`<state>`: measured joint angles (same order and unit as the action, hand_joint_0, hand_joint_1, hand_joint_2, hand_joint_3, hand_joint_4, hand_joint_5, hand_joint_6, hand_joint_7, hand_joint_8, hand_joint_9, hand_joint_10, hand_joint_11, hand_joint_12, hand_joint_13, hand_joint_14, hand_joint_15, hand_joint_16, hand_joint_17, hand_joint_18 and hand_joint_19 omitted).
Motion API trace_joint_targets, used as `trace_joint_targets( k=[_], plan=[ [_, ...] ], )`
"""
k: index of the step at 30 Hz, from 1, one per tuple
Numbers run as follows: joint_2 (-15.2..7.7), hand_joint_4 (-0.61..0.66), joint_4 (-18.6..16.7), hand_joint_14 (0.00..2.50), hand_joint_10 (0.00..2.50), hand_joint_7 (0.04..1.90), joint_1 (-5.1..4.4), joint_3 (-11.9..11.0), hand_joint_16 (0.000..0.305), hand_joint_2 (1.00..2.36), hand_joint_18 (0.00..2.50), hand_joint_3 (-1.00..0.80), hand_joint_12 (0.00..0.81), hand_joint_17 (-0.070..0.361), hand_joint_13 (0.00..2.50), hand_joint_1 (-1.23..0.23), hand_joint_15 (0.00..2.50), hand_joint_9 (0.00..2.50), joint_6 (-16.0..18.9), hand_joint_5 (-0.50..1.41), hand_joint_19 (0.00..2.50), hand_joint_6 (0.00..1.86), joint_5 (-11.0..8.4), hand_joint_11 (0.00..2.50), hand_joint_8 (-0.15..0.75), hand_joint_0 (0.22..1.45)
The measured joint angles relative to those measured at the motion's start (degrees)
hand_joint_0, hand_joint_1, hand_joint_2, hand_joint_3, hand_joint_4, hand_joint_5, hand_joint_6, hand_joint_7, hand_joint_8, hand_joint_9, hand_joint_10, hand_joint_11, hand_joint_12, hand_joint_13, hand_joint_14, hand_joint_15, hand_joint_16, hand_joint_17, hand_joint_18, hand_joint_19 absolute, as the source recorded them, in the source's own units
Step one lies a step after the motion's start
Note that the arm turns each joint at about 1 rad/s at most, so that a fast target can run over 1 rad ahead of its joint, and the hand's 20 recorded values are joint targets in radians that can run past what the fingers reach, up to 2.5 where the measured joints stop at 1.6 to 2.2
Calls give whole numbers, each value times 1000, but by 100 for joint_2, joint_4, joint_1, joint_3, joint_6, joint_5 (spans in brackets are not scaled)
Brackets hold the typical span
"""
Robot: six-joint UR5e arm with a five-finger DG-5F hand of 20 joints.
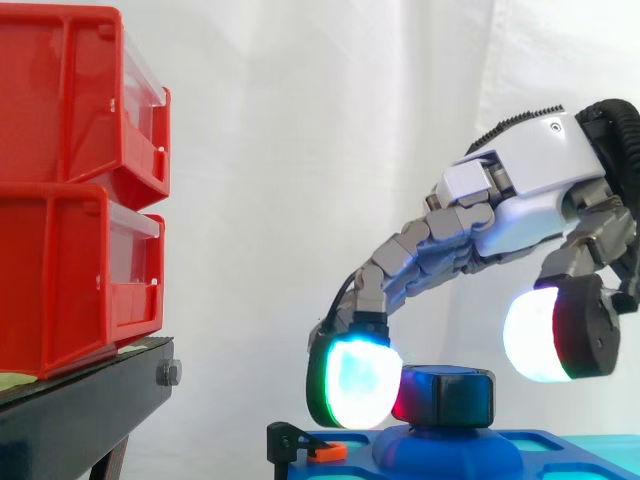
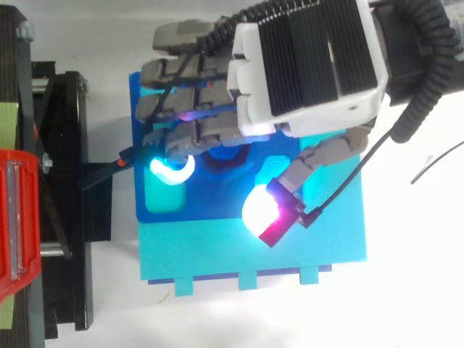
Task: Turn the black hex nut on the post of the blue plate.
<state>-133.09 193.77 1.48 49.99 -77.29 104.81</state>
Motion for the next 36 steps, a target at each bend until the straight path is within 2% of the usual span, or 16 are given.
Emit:
trace_joint_targets(
  k=[9, 23, 36],
  plan=[
    [2, 143, 111, 3, 0, 737, -22, 1, 47, 1000, 0, -500, 316, 106, 226, -562, 85, 300, -5, -213, 152, 502, 17, 0, 189, 438],
    [2, 142, 117, 3, 0, 737, 50, -32, 48, 1000, 0, -500, 316, 107, 227, -562, 81, 301, -112, -213, 140, 502, 146, 0, 189, 439],
    [-5, 145, 89, 2, 0, 736, 220, -45, 48, 1000, 0, -500, 316, 107, 229, -563, 74, 301, -207, -213, 153, 502, 330, 0, 190, 440]
  ],
)
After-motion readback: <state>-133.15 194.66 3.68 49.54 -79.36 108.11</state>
